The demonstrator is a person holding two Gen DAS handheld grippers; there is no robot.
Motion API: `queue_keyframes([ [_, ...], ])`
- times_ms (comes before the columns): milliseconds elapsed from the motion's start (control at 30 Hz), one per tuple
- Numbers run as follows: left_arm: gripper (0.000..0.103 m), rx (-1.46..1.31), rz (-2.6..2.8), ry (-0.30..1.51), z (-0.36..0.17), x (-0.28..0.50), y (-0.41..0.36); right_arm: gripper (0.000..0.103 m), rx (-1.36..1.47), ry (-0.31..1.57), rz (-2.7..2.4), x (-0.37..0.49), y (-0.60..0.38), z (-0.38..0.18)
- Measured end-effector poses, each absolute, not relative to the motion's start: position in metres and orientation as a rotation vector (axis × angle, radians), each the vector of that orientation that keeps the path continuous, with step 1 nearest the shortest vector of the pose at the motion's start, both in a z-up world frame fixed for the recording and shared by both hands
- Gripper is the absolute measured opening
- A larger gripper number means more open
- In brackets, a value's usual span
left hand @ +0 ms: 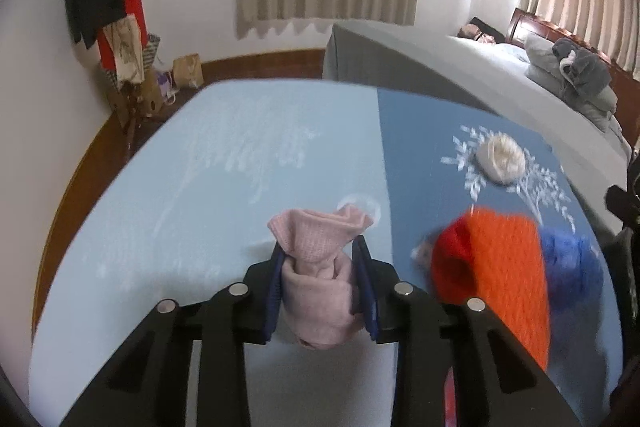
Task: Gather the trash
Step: 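Grasp the pink sock with the left tool, then grasp the white tissue ball with the right tool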
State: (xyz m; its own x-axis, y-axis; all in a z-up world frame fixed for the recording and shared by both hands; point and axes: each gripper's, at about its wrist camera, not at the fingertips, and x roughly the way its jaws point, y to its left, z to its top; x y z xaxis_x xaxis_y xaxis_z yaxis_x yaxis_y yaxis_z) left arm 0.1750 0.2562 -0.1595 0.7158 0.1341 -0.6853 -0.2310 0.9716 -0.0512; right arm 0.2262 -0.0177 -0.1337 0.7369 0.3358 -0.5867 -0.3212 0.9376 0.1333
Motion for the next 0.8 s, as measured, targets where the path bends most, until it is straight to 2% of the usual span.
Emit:
queue_keyframes([
  [333, 0.032, -0.107, 0.168, 0.685, -0.139, 0.241, 0.253, 0.097, -0.001, 0.712, 0.396, 0.295, 0.013, -0.140],
  [633, 0.032, -0.088, 0.158, 0.695, -0.145, 0.272, 0.246, 0.097, -0.034, 0.779, 0.391, 0.329, 0.029, -0.157],
  [800, 0.032, -0.095, 0.167, 0.712, -0.153, 0.274, 0.248, 0.081, -0.053, 0.847, 0.413, 0.340, 0.037, -0.172],
])
